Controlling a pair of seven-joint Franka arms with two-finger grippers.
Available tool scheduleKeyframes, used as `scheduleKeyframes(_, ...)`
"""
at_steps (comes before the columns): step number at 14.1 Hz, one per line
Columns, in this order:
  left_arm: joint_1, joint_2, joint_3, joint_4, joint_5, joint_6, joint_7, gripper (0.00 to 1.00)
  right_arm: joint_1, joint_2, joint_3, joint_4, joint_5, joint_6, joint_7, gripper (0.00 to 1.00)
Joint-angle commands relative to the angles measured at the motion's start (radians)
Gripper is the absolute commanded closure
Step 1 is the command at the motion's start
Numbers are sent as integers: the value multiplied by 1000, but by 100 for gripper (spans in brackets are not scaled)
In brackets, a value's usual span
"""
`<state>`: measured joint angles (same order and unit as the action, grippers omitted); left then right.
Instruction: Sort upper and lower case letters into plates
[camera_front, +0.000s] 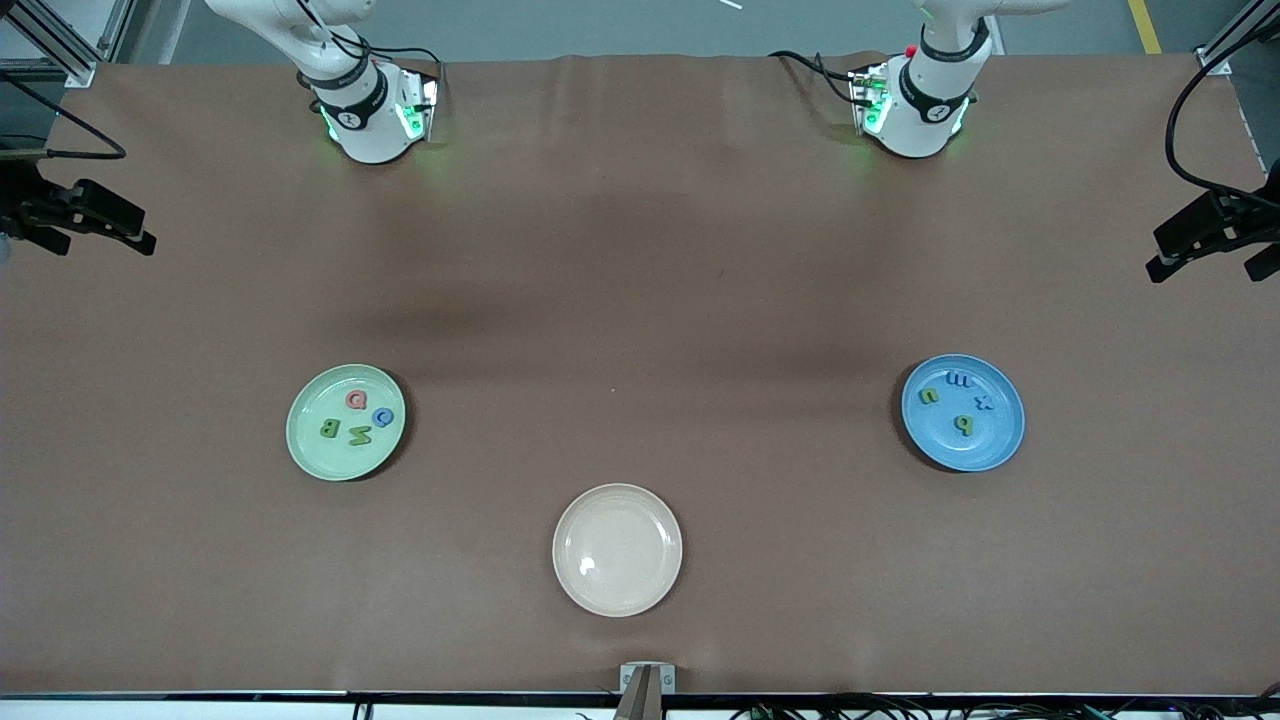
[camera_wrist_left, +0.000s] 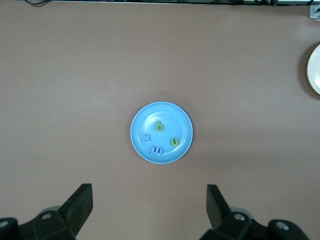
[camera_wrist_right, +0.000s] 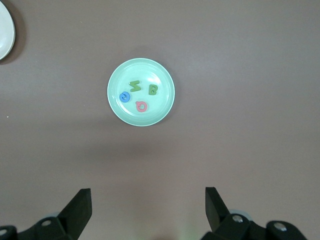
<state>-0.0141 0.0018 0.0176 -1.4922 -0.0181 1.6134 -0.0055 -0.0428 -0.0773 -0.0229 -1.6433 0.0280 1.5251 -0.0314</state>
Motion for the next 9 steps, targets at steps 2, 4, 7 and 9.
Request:
scheduleKeyframes(2,2,7,-2,24,9,-24,6,0,-16,-33,11,-32,27,0,17,0)
scheduleKeyframes(4,2,7,-2,24,9,-24,4,0,-11,-33,14,-32,26,0,27,0)
scheduleKeyframes(7,2,6,-2,18,9,-26,4,0,-9,-33,15,-32,24,9,25,0)
scheduleKeyframes(9,3,6,-2,18,7,-26,6,0,-8,-35,17,-30,23,15,25,0)
